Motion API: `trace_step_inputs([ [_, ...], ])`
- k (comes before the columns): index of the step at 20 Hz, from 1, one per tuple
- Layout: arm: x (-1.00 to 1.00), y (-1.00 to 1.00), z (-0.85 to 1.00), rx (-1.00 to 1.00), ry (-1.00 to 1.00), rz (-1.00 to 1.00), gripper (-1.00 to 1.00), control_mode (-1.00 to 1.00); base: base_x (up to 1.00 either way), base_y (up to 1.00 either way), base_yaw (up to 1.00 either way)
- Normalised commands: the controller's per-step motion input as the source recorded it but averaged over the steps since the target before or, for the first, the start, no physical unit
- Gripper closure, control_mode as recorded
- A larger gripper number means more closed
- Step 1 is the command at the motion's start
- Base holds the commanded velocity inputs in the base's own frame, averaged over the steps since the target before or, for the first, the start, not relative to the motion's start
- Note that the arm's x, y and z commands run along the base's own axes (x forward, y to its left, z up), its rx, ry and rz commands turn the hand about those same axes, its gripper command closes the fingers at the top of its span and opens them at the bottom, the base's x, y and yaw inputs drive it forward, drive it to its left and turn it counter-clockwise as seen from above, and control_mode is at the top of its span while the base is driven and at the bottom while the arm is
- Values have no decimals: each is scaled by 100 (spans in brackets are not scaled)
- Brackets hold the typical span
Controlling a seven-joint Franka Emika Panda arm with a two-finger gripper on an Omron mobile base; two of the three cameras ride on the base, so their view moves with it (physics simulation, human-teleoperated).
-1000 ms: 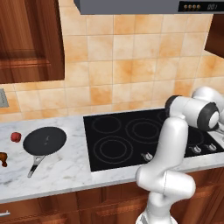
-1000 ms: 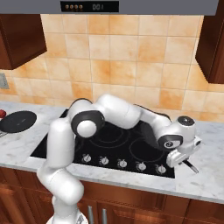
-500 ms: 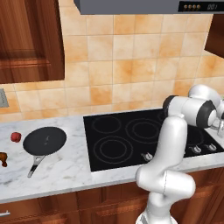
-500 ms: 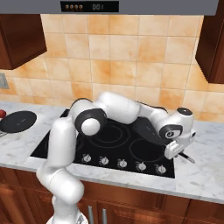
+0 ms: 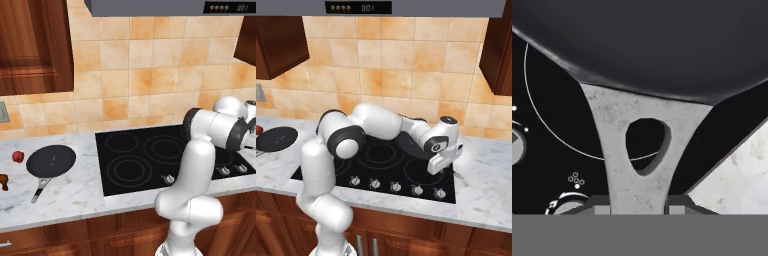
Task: Place both pans onto different burners. Then place the bell pepper and the chicken drumstick on different pans.
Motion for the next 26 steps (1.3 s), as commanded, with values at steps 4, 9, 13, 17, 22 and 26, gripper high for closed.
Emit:
trace_step_inputs([
  [4, 7, 48, -15, -14, -9, 0, 100, -100, 0, 0, 0],
  [9, 20, 14, -17, -7, -12, 0, 100, -100, 0, 0, 0],
  [13, 35, 8, 0, 0, 0, 5, 100, -100, 0, 0, 0],
  [17, 37, 3, 0, 0, 3, 17, 100, -100, 0, 0, 0],
  [22, 17, 9, 0, 0, 3, 19, 100, -100, 0, 0, 0],
  [26, 0, 31, 0, 0, 6, 17, 100, -100, 0, 0, 0],
])
